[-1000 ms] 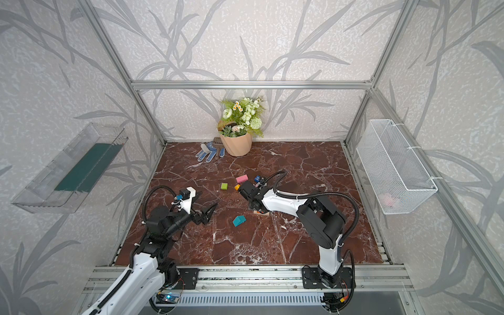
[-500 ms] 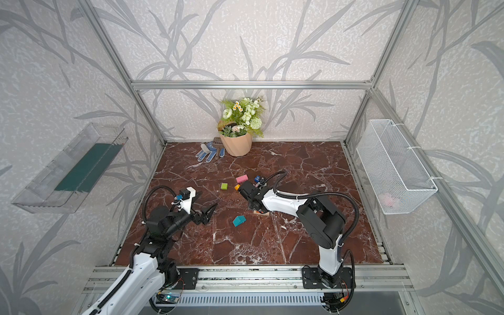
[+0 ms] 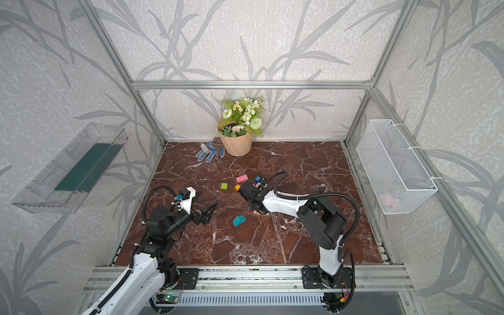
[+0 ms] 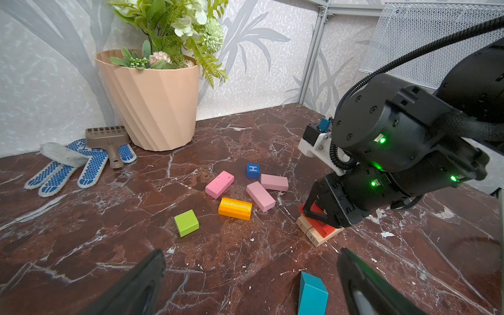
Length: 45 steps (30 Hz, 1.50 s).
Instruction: Build the wood block tower
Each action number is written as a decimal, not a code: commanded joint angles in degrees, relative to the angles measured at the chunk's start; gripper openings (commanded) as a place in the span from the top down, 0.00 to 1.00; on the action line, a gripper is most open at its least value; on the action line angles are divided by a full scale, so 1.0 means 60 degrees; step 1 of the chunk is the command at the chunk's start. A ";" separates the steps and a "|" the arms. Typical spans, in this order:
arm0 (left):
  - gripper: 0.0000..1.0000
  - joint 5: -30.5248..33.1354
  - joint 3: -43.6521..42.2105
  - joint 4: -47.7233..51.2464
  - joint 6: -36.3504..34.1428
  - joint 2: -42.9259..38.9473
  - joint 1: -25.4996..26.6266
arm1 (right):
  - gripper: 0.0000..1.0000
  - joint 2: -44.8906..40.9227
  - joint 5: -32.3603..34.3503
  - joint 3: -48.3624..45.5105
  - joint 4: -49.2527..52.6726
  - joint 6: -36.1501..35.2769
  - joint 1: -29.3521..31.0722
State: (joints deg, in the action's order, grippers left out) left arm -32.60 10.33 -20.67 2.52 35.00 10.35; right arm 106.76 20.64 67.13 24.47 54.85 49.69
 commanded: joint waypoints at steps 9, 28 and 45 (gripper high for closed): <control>0.01 -0.0073 -0.0096 -0.0247 -0.0098 -0.0108 0.0018 | 0.68 -0.0287 0.0133 -0.0231 0.0339 0.0229 0.0199; 0.01 -0.0076 -0.0092 -0.0247 -0.0099 -0.0112 0.0018 | 0.14 -0.1446 0.0831 -0.0374 0.0112 -0.0930 0.0181; 0.01 0.0073 -0.0010 -0.0247 -0.0068 0.0061 0.0018 | 0.14 0.0402 -0.2089 0.1524 -0.0551 -0.6108 -0.2056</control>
State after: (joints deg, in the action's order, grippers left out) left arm -32.47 10.33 -20.67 2.52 35.14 10.35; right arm 107.92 11.86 73.91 18.70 26.48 36.77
